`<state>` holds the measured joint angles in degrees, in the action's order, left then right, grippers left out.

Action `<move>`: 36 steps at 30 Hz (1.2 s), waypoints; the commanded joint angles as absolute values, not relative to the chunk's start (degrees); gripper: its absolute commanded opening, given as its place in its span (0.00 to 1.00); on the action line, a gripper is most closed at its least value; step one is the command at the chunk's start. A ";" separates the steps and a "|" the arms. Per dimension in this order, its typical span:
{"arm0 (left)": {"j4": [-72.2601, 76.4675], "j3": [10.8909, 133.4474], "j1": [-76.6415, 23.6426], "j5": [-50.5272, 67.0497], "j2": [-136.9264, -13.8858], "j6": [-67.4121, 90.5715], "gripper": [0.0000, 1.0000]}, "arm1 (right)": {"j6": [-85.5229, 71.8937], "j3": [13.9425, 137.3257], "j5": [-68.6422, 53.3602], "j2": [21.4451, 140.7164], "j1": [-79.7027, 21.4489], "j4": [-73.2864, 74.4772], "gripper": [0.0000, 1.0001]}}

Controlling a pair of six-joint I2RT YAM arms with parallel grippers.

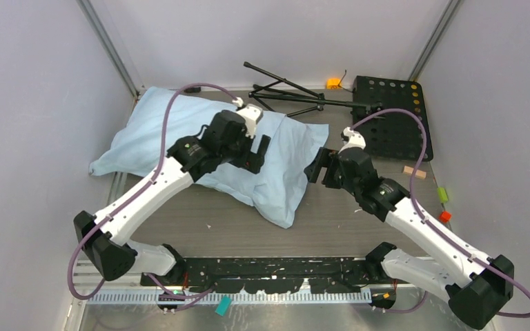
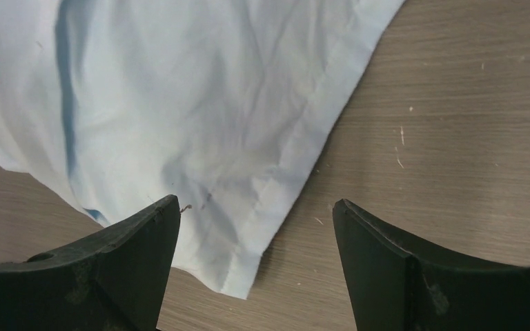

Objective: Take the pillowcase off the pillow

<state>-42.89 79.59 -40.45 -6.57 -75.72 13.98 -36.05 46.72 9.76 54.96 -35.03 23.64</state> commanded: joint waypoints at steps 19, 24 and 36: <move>-50.75 101.20 -51.68 -16.95 -99.35 -2.09 1.00 | -31.51 33.57 10.65 50.41 -34.98 3.70 0.83; -50.32 101.80 -50.12 -18.01 -101.91 0.59 1.00 | -32.00 32.87 10.55 50.45 -35.06 2.13 0.83; -42.30 89.17 -35.20 -0.39 -96.78 12.98 0.62 | -32.72 35.98 7.44 58.17 -35.01 0.20 0.83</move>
